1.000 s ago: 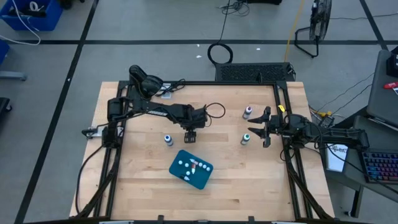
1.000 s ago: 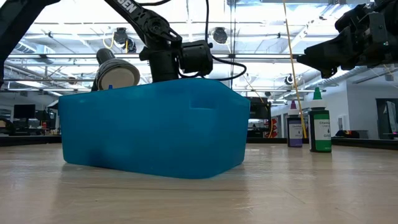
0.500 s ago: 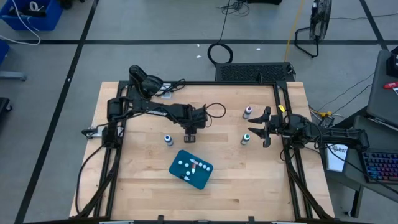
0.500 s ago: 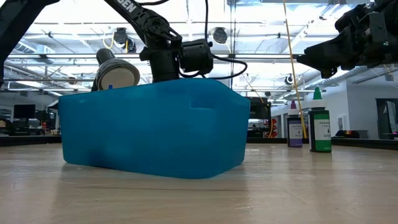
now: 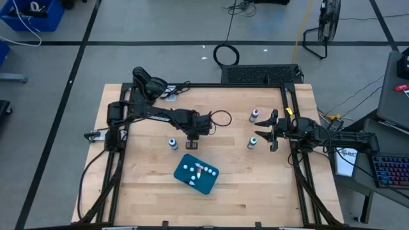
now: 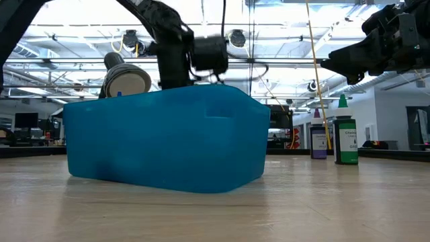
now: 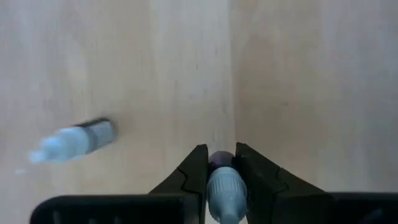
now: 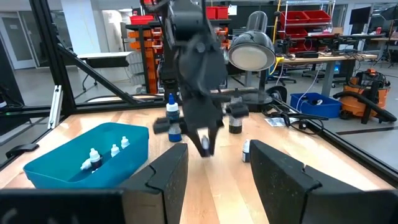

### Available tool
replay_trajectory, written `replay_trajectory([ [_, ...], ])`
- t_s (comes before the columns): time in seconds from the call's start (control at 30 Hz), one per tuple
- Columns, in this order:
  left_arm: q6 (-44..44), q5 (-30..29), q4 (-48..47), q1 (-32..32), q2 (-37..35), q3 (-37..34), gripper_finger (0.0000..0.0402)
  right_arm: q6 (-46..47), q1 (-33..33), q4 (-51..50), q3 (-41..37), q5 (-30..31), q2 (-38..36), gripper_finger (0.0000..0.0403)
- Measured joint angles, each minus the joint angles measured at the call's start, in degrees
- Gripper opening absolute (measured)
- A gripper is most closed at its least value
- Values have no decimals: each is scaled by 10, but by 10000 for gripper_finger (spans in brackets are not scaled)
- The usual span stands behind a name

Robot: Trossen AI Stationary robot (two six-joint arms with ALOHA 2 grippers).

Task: Pick & Place food coloring
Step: Put the small purple coloring bottle into the blue bin

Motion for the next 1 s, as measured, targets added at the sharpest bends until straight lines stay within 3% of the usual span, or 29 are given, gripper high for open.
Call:
replay_trajectory([
  [0.4,-109,-45,-175,-125,-65,109,65,0,0,0,0,0,0,160],
  [0.73,-215,-39,-133,-293,-65,152,65,0,0,0,0,0,0,160],
  [1.0,-329,-56,-174,-362,-34,152,65,0,0,0,0,0,0,160],
])
